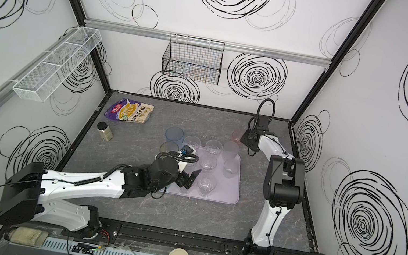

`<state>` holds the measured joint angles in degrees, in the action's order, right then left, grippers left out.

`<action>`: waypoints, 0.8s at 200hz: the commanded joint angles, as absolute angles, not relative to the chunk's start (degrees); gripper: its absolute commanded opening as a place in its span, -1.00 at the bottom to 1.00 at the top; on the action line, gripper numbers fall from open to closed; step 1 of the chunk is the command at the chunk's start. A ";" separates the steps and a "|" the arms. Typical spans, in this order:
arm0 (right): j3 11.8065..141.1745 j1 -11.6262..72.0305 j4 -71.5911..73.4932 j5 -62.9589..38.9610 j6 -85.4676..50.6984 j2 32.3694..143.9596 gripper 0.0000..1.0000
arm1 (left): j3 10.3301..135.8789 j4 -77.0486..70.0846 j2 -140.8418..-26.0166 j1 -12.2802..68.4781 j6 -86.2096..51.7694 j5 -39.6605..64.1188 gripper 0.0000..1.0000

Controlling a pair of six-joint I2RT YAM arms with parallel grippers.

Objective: Place the glasses into the tray
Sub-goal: Pick up the glass from the top-right of the table.

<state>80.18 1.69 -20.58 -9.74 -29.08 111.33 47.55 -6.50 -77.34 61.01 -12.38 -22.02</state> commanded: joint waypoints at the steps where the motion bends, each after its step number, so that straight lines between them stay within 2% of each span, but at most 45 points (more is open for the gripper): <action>1: 81.37 1.33 -18.85 -10.79 -29.90 111.49 -0.03 | 48.90 -9.02 -78.43 61.78 -11.92 -19.93 0.94; 74: 82.67 0.73 -18.74 -11.34 -29.62 112.39 -0.13 | 46.92 -9.93 -79.39 61.79 -12.94 -21.01 0.95; 117: 84.10 0.88 -18.15 -11.89 -30.28 115.58 -0.36 | 47.60 -9.61 -80.25 61.79 -12.17 -21.17 0.96; 160: 84.64 0.95 -18.23 -10.86 -30.47 114.67 -0.71 | 45.54 -9.70 -78.60 61.21 -11.96 -22.15 0.96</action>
